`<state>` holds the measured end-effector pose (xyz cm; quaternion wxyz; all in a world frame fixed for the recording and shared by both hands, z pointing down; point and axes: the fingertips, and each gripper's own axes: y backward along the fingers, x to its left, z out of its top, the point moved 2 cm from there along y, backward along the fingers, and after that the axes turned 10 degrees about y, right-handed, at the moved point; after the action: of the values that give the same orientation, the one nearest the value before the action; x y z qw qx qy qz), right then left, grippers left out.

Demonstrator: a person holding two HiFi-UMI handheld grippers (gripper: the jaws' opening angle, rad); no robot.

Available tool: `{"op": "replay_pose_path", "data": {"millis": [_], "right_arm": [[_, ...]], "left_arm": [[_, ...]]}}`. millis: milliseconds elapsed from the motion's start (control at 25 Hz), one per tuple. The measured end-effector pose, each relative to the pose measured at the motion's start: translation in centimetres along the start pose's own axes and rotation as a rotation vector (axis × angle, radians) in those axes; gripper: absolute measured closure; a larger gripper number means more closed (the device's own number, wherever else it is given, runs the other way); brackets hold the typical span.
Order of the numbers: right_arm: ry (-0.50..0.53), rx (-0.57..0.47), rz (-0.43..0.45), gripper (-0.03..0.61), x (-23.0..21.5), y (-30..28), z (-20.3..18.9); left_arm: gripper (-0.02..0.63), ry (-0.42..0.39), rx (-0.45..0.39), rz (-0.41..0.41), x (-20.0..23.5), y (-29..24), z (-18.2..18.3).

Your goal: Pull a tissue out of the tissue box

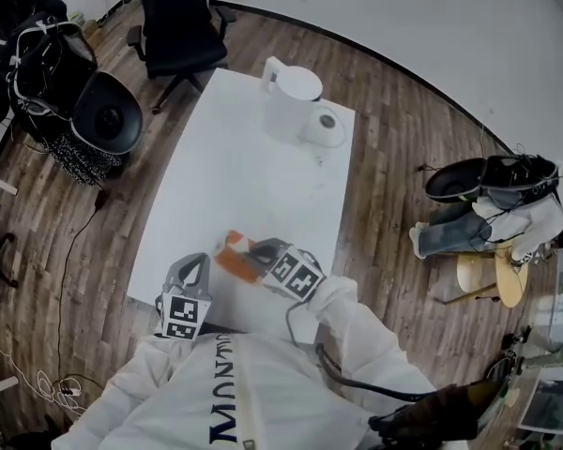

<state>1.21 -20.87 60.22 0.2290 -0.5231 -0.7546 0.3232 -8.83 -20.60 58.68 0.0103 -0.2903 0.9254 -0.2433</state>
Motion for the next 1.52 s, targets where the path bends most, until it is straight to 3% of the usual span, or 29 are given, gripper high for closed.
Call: {"op": "replay_pose_path", "data": {"millis": [240, 400, 600, 1080, 1520], "right_arm": [[0.005, -0.003, 0.007, 0.575, 0.3, 0.7, 0.7], [-0.004, -0.003, 0.012, 0.575, 0.9, 1.0, 0.8], [-0.012, -0.013, 0.010, 0.575, 1.2, 1.6, 1.1], [-0.028, -0.061, -0.015, 0.575, 1.5, 3.0, 2.2], [-0.046, -0.121, -0.053, 0.575, 0.8, 4.7, 3.2]], "left_arm": [[0.616, 0.022, 0.060, -0.058, -0.9, -3.6, -2.3], [0.617, 0.073, 0.123, -0.068, -0.9, -5.8, -4.7], [0.615, 0.076, 0.179, -0.075, -0.9, -7.3, -6.3], [0.617, 0.059, 0.218, -0.084, -1.2, -7.5, -7.7], [0.617, 0.057, 0.204, -0.067, -0.8, -7.0, -7.3]]}}
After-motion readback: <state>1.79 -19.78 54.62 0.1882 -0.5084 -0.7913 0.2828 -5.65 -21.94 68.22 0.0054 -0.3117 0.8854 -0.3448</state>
